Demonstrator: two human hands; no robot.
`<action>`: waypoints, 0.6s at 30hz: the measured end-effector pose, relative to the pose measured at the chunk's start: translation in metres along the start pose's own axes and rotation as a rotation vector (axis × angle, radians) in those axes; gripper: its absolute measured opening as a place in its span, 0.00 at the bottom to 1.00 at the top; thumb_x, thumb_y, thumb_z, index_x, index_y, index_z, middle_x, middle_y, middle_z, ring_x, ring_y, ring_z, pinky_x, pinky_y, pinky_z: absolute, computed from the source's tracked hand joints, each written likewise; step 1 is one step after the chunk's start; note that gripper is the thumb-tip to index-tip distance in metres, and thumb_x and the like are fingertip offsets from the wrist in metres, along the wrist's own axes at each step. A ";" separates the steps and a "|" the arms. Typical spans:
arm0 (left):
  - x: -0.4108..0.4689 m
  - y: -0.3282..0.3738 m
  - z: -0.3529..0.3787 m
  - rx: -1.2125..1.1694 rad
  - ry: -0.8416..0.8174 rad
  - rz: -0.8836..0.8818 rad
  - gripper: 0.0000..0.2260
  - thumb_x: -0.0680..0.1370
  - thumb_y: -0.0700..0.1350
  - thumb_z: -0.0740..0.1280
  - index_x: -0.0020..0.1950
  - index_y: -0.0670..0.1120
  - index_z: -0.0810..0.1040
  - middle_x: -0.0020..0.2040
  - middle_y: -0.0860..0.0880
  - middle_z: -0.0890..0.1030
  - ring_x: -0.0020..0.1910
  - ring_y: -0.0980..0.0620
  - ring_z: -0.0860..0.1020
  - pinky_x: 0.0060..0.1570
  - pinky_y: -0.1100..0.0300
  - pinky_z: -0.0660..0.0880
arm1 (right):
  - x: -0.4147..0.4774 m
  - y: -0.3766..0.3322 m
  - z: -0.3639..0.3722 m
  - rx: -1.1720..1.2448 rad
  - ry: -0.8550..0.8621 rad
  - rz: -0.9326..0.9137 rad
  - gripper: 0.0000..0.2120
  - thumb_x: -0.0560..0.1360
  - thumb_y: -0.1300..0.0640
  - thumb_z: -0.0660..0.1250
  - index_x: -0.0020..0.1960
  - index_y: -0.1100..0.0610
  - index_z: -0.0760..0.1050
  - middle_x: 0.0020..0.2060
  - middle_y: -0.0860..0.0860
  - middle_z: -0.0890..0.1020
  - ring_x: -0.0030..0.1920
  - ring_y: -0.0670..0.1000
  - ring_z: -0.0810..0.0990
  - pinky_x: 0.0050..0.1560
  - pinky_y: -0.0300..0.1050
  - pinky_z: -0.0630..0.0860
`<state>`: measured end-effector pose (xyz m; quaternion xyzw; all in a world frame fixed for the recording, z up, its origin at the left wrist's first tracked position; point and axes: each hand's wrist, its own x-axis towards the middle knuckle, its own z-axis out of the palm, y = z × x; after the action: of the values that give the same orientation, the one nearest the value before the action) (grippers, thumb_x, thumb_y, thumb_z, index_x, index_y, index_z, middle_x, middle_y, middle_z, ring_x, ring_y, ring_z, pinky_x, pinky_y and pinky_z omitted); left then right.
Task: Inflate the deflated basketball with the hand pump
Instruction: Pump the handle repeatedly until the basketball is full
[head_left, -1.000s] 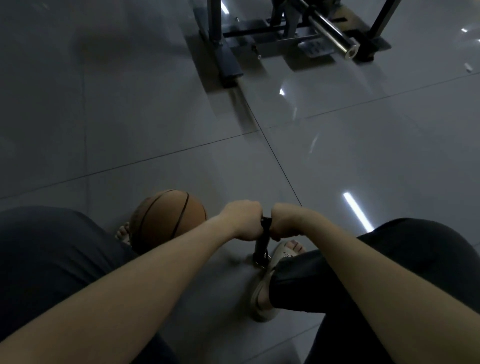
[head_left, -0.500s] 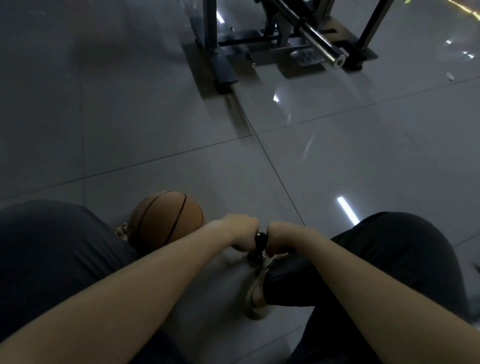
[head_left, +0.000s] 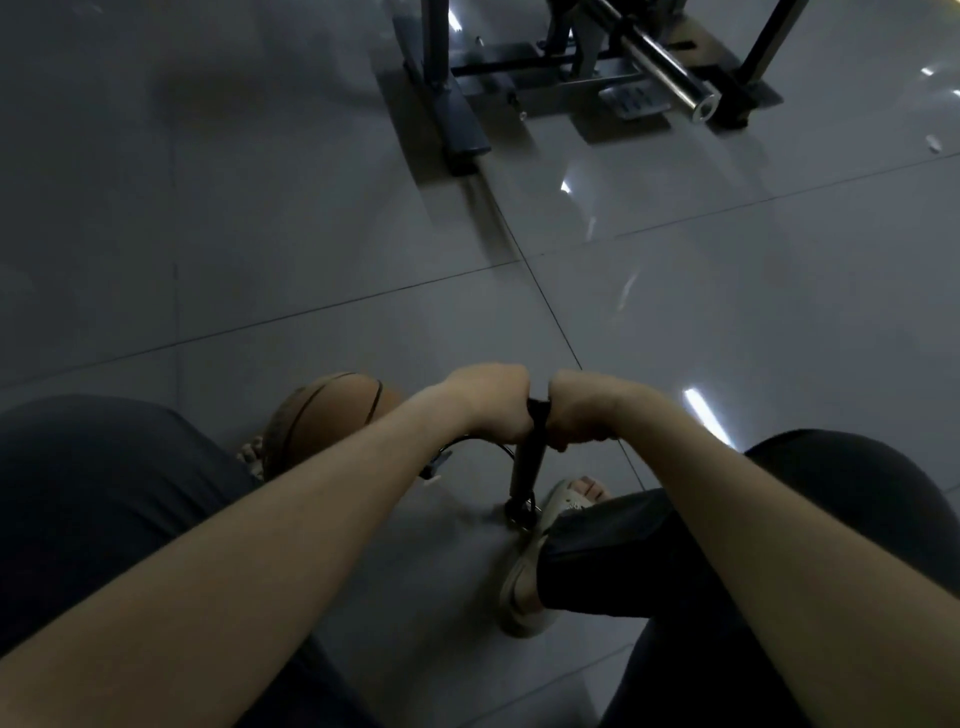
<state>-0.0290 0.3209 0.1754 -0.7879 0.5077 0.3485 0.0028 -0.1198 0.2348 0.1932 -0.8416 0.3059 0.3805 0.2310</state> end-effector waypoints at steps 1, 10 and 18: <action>0.005 -0.002 0.008 0.012 0.007 -0.004 0.08 0.74 0.48 0.70 0.37 0.46 0.77 0.33 0.49 0.78 0.31 0.49 0.76 0.30 0.57 0.73 | 0.007 0.004 0.008 -0.002 0.015 -0.003 0.06 0.72 0.63 0.71 0.38 0.59 0.76 0.31 0.53 0.76 0.29 0.50 0.73 0.31 0.42 0.72; 0.016 -0.011 0.078 0.069 0.005 0.005 0.11 0.74 0.49 0.65 0.34 0.48 0.69 0.33 0.50 0.72 0.34 0.46 0.75 0.34 0.56 0.69 | 0.036 0.021 0.072 -0.054 0.050 -0.010 0.07 0.73 0.53 0.67 0.45 0.56 0.71 0.43 0.55 0.78 0.42 0.56 0.78 0.42 0.47 0.76; -0.006 0.000 0.072 0.169 -0.134 0.077 0.08 0.75 0.49 0.67 0.44 0.44 0.77 0.38 0.47 0.77 0.39 0.44 0.78 0.36 0.56 0.71 | 0.014 0.016 0.082 -0.059 -0.058 0.017 0.12 0.72 0.54 0.71 0.51 0.60 0.75 0.40 0.54 0.76 0.42 0.57 0.77 0.46 0.50 0.77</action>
<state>-0.0699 0.3516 0.1237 -0.7398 0.5637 0.3561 0.0899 -0.1641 0.2702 0.1298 -0.8339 0.2949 0.4157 0.2117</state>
